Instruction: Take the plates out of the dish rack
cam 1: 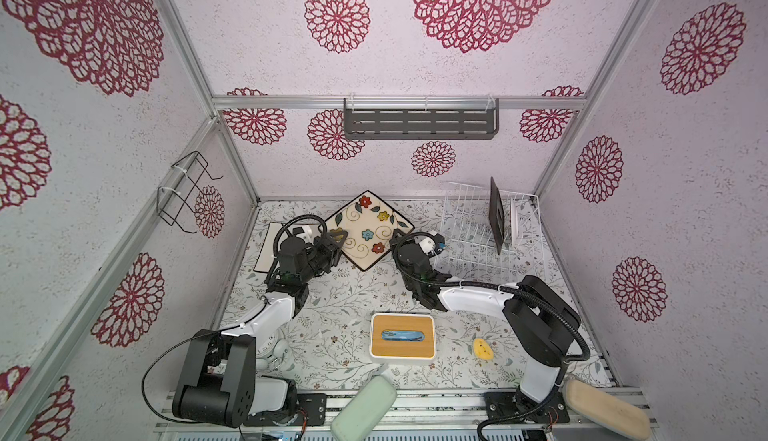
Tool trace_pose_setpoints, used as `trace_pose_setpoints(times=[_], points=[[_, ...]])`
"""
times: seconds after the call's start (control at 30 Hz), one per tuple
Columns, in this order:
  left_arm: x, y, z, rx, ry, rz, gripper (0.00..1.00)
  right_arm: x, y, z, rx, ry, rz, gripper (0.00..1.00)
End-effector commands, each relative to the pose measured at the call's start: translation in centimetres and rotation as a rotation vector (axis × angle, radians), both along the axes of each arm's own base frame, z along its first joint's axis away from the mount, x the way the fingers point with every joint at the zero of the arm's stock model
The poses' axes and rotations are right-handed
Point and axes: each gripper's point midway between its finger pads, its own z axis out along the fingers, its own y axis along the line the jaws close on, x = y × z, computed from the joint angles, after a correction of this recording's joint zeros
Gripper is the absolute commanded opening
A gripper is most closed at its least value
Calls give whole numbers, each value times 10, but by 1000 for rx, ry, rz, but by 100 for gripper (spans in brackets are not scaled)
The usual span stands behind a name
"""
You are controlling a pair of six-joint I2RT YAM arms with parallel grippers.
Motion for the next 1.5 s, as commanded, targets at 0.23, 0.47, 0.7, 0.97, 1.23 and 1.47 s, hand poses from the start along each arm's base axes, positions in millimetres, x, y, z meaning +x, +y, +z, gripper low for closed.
trace_pose_setpoints(times=[0.23, 0.47, 0.7, 0.97, 1.23, 1.47], points=[[1, -6, 8, -8, -39, -22, 41, -5, 9, 118, 347, -236, 47, 0], [1, -6, 9, -11, -43, -20, 33, -5, 15, 121, 351, -242, 68, 0], [1, -5, 7, -17, -41, -17, 31, -7, 18, 125, 364, -250, 91, 0], [2, -5, 9, -18, -47, -16, 21, -7, 15, 122, 359, -244, 74, 0], [3, -5, 9, -18, -48, -16, 9, -7, 14, 122, 345, -255, 71, 0], [2, -5, 9, -20, -49, -17, 0, -7, 15, 125, 332, -277, 83, 26]])
